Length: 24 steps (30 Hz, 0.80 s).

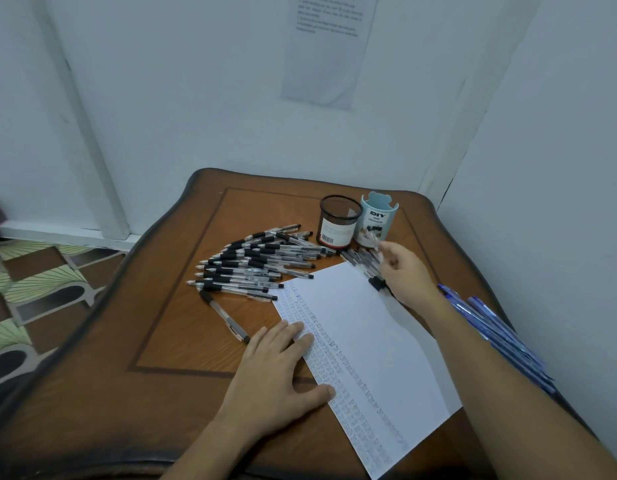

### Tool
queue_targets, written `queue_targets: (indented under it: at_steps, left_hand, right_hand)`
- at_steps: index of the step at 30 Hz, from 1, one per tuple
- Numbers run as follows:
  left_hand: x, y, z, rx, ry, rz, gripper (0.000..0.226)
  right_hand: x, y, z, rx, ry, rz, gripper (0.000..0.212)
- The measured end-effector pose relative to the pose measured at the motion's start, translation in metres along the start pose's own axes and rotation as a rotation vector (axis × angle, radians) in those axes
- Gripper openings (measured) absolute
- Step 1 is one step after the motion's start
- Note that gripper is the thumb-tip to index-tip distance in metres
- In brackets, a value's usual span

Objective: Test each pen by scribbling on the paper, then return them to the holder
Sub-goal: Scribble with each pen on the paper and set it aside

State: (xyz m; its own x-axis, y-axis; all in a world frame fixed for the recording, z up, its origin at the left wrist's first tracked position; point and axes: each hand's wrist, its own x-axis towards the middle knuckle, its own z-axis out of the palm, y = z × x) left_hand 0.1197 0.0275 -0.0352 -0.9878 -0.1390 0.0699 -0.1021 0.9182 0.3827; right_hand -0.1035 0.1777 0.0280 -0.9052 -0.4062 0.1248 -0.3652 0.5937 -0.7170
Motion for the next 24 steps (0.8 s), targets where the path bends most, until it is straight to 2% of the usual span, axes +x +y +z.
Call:
queue_targets:
  at_steps: [4,9,14,17,20,22,24]
  left_hand:
    - [0.000,0.002,-0.003,0.009,-0.013,0.000,0.100]
    - [0.001,0.002,-0.004,0.010,-0.013,-0.003,0.102]
    - [0.001,0.000,-0.001,-0.001,-0.005,0.007,0.098]
    - [0.001,-0.001,0.001,0.003,-0.002,0.008,0.097]
    - [0.001,-0.001,0.001,0.001,0.007,0.001,0.093]
    - [0.001,-0.001,0.001,0.012,0.014,0.007,0.094]
    - [0.000,-0.001,0.001,0.012,0.019,0.009,0.097]
  right_hand:
    - [0.024,0.008,-0.003,-0.224,0.011,-0.028,0.045]
    - [0.034,0.016,0.007,-0.394,-0.096,-0.029,0.034]
    - [0.037,0.021,0.012,-0.426,-0.056,-0.002,0.032]
    - [0.033,0.010,0.023,-0.508,0.010,-0.113,0.035]
    - [0.026,-0.015,0.048,-0.347,-0.126,-0.240,0.029]
    - [0.016,-0.030,0.066,-0.159,-0.254,-0.185,0.031]
    - [0.009,-0.038,0.082,-0.092,-0.276,-0.139,0.029]
